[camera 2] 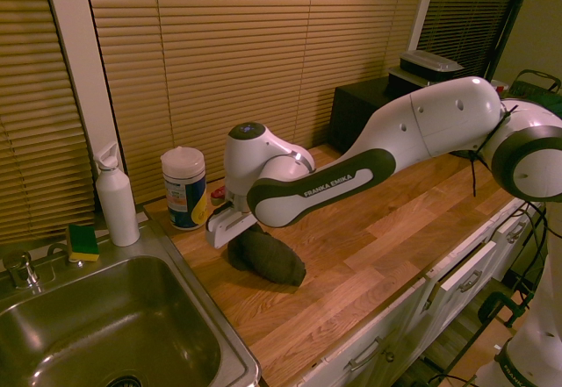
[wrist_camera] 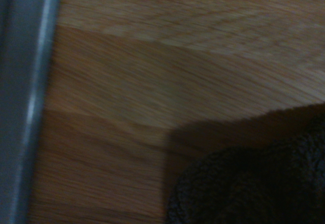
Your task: Clear the spill
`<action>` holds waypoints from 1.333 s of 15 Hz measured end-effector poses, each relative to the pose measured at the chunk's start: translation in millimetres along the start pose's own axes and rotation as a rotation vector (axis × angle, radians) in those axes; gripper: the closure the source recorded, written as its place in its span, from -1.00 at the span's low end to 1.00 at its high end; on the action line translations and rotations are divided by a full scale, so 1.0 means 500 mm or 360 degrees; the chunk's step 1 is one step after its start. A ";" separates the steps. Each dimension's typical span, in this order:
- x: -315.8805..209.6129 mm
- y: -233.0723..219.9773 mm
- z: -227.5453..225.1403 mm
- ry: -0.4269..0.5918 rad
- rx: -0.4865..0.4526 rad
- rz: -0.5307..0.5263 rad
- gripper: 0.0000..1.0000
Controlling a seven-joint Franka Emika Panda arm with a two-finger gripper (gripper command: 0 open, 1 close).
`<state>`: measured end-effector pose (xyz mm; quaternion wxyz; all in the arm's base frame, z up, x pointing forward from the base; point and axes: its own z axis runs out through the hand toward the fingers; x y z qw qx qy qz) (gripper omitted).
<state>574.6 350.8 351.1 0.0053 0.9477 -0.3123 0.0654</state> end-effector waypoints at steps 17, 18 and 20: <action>0.002 -0.026 -0.076 0.0041 0.0029 -0.0002 -1.00; 0.003 -0.023 -0.100 0.0051 0.0040 -0.0002 -1.00; 0.003 -0.014 -0.151 0.0080 0.0064 -0.0005 -1.00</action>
